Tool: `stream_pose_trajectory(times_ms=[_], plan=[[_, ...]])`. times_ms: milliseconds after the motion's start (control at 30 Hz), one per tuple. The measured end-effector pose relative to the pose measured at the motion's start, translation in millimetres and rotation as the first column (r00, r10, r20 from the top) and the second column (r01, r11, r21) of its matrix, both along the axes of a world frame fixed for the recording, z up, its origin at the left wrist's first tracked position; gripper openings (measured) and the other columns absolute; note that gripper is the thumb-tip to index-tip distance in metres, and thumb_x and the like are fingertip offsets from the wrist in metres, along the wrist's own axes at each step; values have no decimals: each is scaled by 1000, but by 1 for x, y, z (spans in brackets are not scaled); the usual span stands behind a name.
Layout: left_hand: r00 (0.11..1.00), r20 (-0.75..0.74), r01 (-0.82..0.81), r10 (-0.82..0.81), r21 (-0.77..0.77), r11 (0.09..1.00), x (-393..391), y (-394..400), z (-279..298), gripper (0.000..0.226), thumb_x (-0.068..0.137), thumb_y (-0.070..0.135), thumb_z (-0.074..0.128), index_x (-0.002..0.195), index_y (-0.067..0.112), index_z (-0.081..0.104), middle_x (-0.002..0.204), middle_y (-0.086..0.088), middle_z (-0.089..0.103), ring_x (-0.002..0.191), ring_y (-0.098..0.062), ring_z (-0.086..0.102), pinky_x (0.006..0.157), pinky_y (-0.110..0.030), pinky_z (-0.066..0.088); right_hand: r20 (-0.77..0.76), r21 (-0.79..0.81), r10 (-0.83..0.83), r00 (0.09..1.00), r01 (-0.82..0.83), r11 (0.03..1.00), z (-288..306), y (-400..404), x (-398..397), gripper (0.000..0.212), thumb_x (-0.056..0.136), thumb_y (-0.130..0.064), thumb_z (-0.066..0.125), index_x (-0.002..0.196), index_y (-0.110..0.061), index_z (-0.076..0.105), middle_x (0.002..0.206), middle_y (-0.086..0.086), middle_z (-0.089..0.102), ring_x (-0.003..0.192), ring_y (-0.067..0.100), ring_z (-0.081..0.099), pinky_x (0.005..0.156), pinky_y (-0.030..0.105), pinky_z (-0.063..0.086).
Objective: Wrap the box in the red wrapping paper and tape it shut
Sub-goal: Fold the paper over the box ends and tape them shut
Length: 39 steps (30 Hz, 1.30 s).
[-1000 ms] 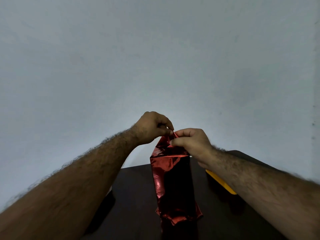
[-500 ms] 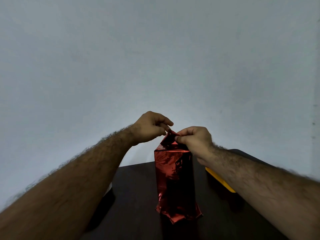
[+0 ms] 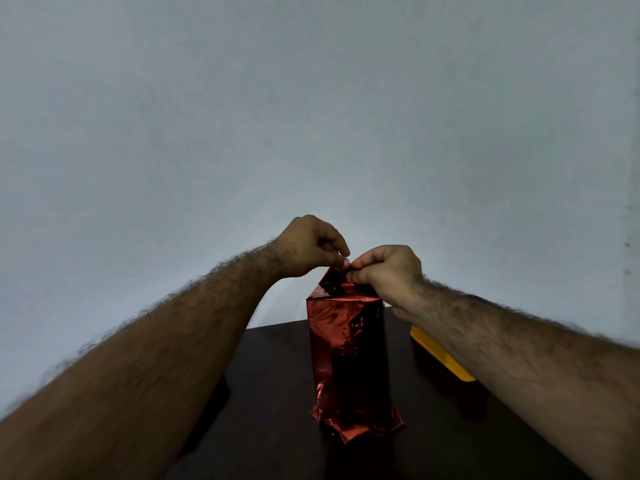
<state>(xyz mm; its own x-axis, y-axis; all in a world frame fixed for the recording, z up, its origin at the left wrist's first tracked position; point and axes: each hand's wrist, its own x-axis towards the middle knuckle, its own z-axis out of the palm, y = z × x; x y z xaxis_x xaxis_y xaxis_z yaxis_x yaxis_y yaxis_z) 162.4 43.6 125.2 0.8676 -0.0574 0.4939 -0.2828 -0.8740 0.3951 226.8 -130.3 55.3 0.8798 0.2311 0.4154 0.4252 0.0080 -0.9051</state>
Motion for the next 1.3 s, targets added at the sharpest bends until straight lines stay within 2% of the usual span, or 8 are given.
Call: stream_pose_trajectory(times_ms=[167,367,533,667,900,1100,1200,1300], plan=[[999,33,-32,30,56,998,4,-2,0,9,83,20,89,87,18,82,77,0,78,79,-19,74,71,-33,59,-19,16,25,1000,-25,1000,1,-1,2,20,69,1,90,80,-14,82,75,2,79,71,17,77,61,25,59],[998,40,-48,45,99,994,7,-1,-2,4,87,16,83,88,18,80,77,2,77,66,-2,65,60,-17,50,-22,66,42,999,-40,997,3,-2,-1,3,75,-15,86,75,-16,83,77,-1,79,81,18,78,68,29,60],[998,58,-45,37,146,988,8,-3,-3,5,91,22,81,87,20,78,74,7,72,64,0,59,58,-15,45,2,60,67,998,-67,996,-3,-4,-9,41,55,-21,103,89,-16,81,82,-1,80,76,14,79,73,31,64],[998,61,-23,13,167,986,5,-3,-4,6,93,22,79,89,19,76,82,8,74,74,-6,67,66,-22,52,44,-109,63,997,-58,992,-8,-11,-9,78,40,-43,105,110,-23,77,101,-8,77,94,5,74,87,29,62],[990,139,-25,-6,218,976,0,-2,-10,4,92,23,79,91,21,76,80,6,73,72,-10,63,64,-22,48,80,-1,3,997,-3,1000,-13,-16,-3,7,82,-26,88,81,-21,83,82,-9,80,82,8,77,84,38,65],[989,150,-25,-1,167,986,-3,-3,-13,6,90,21,82,94,18,78,79,7,75,73,-7,65,71,-31,54,127,-22,-40,991,43,999,-14,-13,1,9,82,-13,87,78,-20,82,77,-7,78,75,8,76,78,35,66],[999,43,10,-13,73,997,-4,1,-9,27,85,21,88,110,17,79,88,5,81,88,-8,76,88,-34,61,138,-24,-57,989,61,998,-15,-12,3,10,81,-13,88,77,-20,82,76,-7,78,73,6,75,74,32,66],[998,-50,33,-34,-7,999,-5,6,-7,53,73,13,97,122,15,77,94,1,82,91,-13,79,93,-35,62,115,-10,-49,992,50,999,-16,-13,5,10,79,-12,89,76,-19,82,76,-6,78,72,7,76,74,32,66]])
